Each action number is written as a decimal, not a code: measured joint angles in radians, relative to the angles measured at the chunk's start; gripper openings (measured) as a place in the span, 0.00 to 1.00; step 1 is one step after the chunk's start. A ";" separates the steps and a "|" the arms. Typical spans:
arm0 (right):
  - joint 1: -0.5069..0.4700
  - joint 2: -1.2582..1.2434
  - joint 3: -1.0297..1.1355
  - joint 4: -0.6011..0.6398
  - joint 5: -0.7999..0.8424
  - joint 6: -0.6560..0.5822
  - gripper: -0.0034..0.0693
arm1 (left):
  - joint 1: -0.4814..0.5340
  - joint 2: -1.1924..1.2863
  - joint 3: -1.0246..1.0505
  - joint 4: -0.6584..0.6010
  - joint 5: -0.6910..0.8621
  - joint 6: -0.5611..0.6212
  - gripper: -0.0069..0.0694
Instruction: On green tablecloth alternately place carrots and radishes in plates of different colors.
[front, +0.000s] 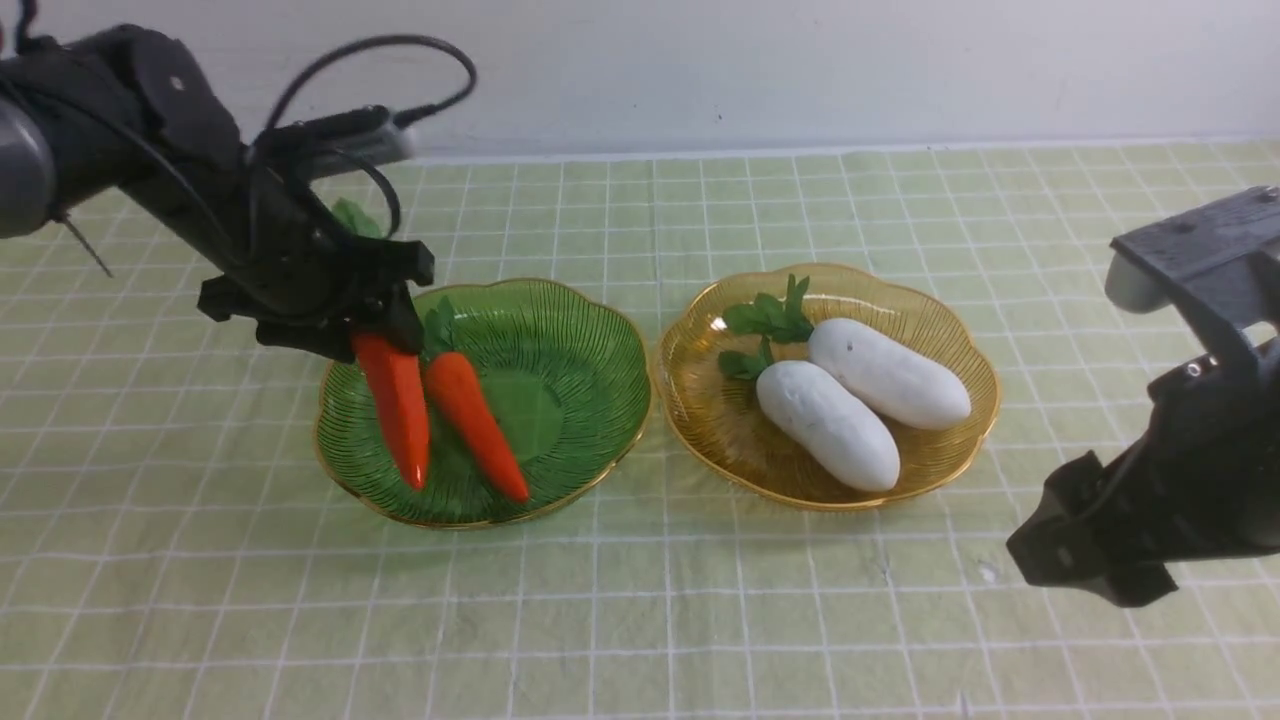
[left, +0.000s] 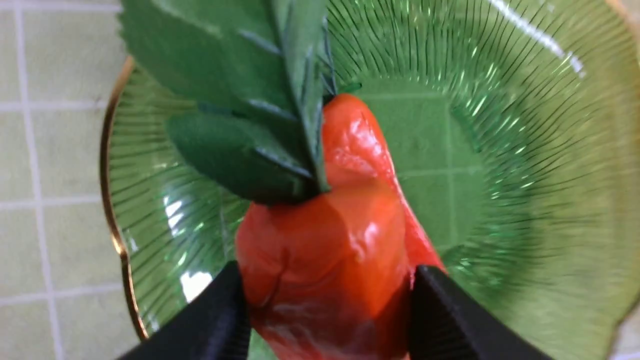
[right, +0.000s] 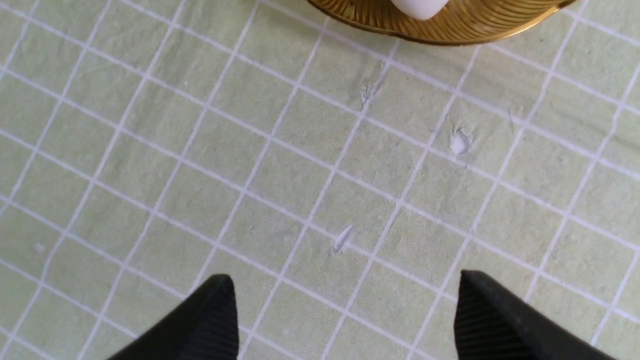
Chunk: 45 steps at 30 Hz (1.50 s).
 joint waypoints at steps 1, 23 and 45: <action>0.000 0.000 0.000 -0.003 -0.002 0.000 0.73 | -0.012 0.003 0.000 0.025 -0.004 0.000 0.60; 0.000 -0.804 0.290 -0.312 -0.340 0.279 0.03 | -0.043 0.013 0.000 0.112 0.088 -0.001 0.83; 0.066 -0.973 0.656 -0.194 -0.758 0.190 0.03 | -0.043 0.013 0.000 0.116 0.092 -0.003 0.83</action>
